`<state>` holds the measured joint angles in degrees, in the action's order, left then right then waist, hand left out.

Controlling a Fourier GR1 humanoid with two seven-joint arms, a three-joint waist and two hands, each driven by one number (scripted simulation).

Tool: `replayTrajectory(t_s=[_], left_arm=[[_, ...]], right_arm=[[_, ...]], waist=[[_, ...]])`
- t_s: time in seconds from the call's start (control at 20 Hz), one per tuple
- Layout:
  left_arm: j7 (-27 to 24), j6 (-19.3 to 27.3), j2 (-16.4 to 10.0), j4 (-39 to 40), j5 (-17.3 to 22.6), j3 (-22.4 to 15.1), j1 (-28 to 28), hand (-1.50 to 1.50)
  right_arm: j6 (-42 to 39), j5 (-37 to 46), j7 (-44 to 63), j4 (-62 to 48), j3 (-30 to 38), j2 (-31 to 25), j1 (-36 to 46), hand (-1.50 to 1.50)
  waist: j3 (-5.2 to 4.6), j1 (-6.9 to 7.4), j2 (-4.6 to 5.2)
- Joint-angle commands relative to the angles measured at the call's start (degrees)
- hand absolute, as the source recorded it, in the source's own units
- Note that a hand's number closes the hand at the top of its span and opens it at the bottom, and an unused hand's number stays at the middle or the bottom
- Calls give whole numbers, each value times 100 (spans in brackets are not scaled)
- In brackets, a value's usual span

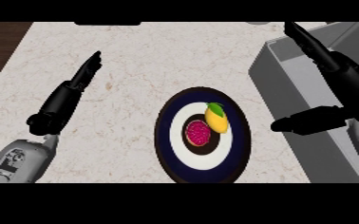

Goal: Pick the cupcake from the plate and place it in the cardboard box

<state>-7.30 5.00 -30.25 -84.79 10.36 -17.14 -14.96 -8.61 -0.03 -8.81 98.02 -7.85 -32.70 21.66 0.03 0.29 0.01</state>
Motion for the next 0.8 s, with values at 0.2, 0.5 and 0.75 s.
replayTrajectory(t_s=[0.2,0.5,0.75], left_arm=[[65,-239,-83,108,-22,257,-77,0],[-46,-252,3,76,-147,221,-56,0],[180,-401,-60,-153,-46,344,-22,0]], right_arm=[[-482,1393,-75,526,-794,-533,111,-150],[-1237,2389,1287,991,-1964,-622,583,-150],[-2215,2514,2839,1575,-2564,-224,1189,-150]], waist=[[-9,-42,-8],[-16,2,-12],[-16,9,-30]])
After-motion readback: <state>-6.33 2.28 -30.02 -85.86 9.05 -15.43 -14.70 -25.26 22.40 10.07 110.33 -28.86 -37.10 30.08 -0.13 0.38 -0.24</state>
